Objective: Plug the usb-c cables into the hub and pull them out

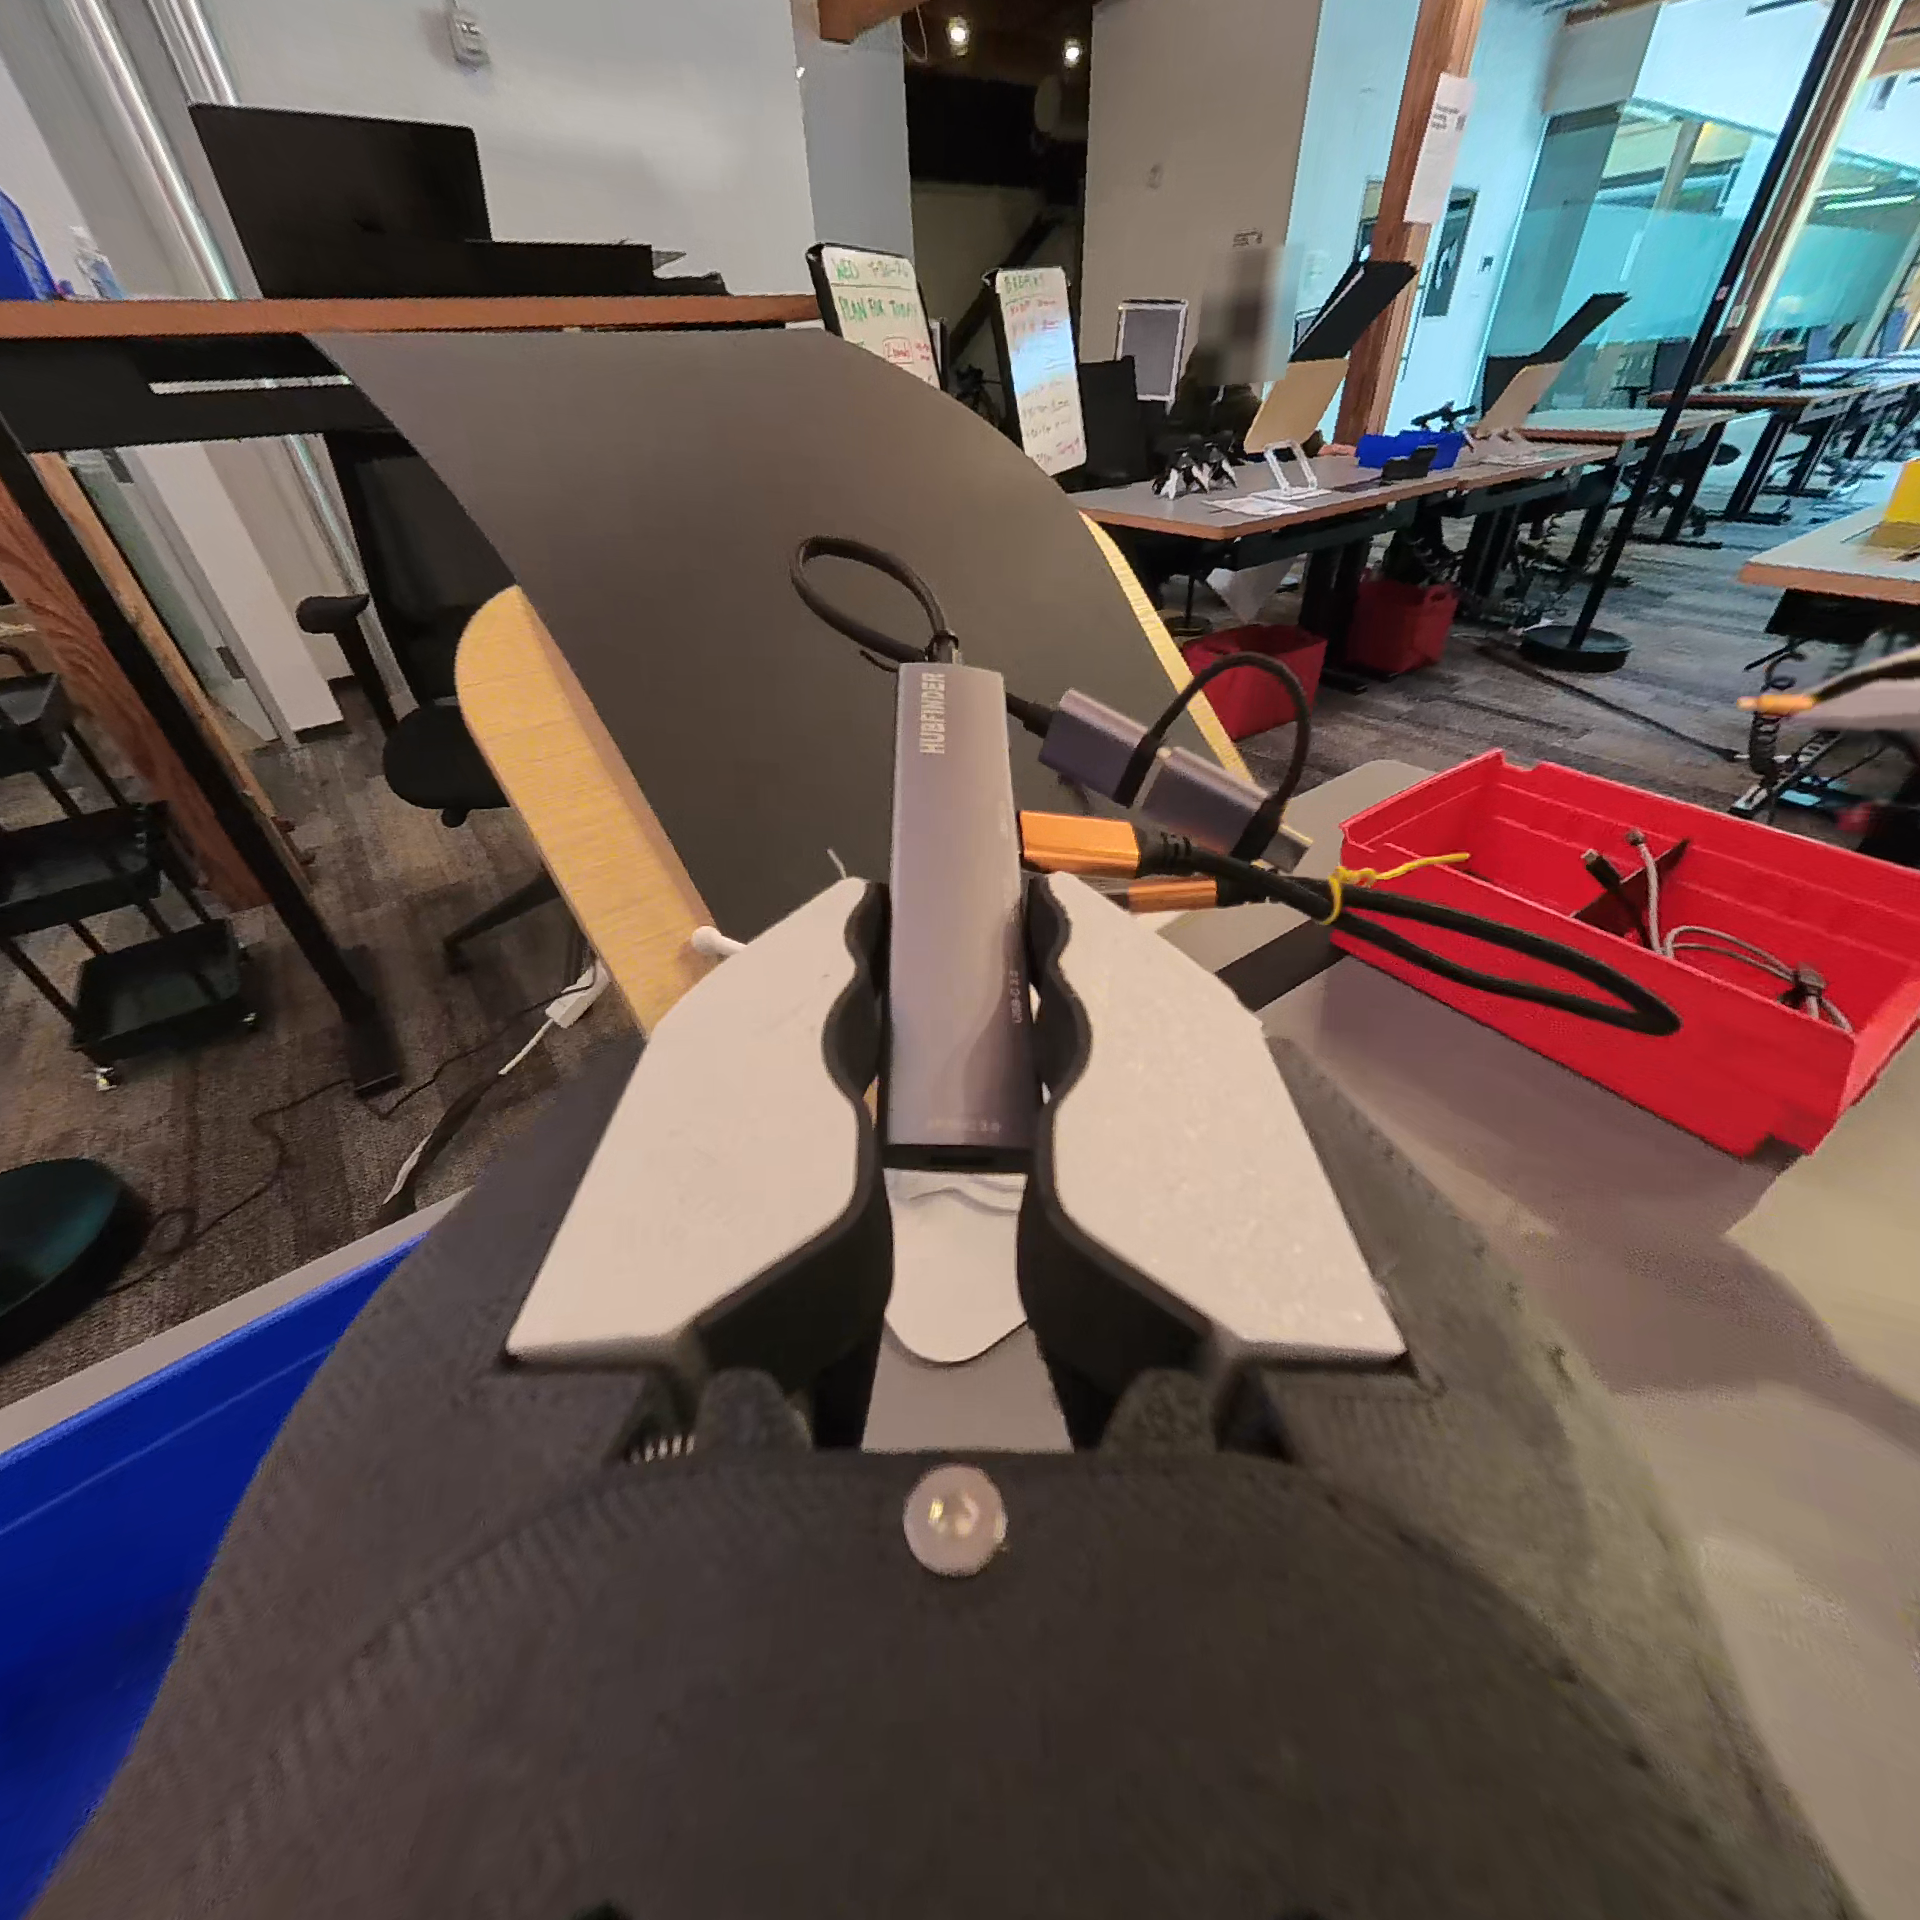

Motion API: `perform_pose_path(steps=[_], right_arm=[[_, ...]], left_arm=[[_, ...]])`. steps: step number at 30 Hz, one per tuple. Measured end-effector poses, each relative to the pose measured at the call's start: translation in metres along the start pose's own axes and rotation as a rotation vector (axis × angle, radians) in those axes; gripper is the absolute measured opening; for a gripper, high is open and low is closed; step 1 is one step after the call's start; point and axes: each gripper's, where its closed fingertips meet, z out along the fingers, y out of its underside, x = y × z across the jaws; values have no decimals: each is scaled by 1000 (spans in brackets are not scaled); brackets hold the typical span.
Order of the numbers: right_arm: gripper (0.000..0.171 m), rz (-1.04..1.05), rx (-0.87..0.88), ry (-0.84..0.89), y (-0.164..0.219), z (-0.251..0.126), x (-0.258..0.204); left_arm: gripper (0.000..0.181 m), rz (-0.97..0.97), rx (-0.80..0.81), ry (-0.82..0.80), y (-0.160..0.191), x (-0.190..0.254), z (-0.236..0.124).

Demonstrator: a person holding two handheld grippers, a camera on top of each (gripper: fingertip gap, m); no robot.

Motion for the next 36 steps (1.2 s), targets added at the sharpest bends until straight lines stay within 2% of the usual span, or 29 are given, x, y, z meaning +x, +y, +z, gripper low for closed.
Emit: perform_pose_path(steps=[6,10,11,13,14,17,20,22,25,28,31,34,36], right_arm=[[9,221,-93,97,89,30,38],[9,316,-227,67,135,41,36],[13,329,-270,45,143,42,33],[40,313,-314,58,145,38,34],[47,295,-319,60,141,34,35],[70,226,-246,93,107,22,43],[67,119,-132,50,47,6,23],[59,-13,-28,-44,-10,-1,-23],[59,-123,129,-254,-90,-2,-117],[58,-200,268,-443,-153,6,-210],[55,-309,366,-487,-193,30,-274],[44,-377,394,-562,-208,53,-321],[30,-416,440,-585,-214,61,-344]], left_arm=[[26,26,-26,1,6,8,5],[25,30,-34,10,9,13,8],[25,31,-39,15,10,14,9],[25,33,-48,17,13,15,11],[25,31,-51,21,14,16,12],[26,33,-58,23,17,17,14],[25,33,-49,18,15,19,15],[26,33,-33,18,12,20,14],[26,36,-4,5,8,23,15],[26,42,18,-11,4,27,13],[26,70,43,-27,-2,28,9],[26,92,50,-42,-6,27,6],[25,86,54,-33,-7,27,5]])
